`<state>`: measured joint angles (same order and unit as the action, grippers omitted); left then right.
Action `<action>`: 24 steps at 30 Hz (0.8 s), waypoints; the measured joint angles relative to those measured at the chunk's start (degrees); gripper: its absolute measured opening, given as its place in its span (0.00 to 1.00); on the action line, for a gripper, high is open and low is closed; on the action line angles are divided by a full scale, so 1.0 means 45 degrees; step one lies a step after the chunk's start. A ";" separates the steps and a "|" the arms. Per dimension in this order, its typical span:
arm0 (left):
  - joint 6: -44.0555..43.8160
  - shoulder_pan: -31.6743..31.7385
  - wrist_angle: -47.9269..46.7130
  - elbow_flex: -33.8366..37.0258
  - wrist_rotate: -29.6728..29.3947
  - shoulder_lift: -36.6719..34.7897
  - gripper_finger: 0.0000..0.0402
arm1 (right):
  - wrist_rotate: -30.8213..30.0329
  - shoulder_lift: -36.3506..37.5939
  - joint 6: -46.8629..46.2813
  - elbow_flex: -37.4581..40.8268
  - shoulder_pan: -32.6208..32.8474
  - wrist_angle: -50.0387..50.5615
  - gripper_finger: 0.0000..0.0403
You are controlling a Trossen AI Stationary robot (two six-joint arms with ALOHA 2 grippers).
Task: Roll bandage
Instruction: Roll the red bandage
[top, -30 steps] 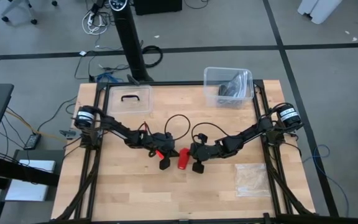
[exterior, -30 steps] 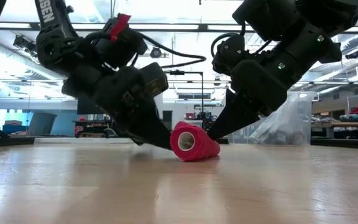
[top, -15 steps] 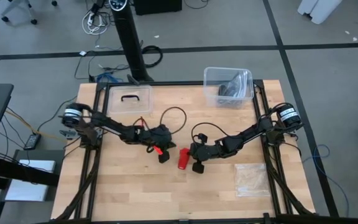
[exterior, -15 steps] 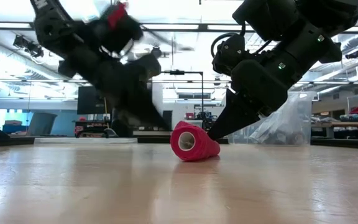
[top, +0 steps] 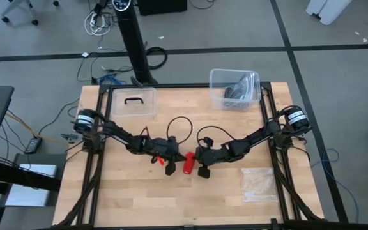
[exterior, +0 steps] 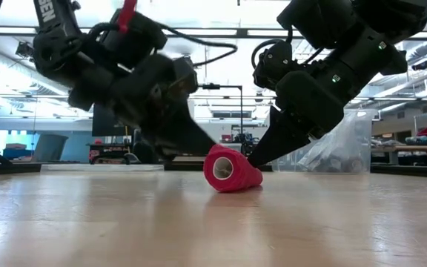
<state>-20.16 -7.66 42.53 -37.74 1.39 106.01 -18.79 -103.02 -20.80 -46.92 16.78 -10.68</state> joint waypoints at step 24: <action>0.0347 -0.0015 -0.0371 0.0044 0.0483 0.0542 0.03 | 0.0102 0.0005 -0.0005 0.0000 0.0000 0.0012 0.00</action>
<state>-18.60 -7.73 40.86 -37.54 3.56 108.44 -18.33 -103.00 -20.82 -46.92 16.78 -10.62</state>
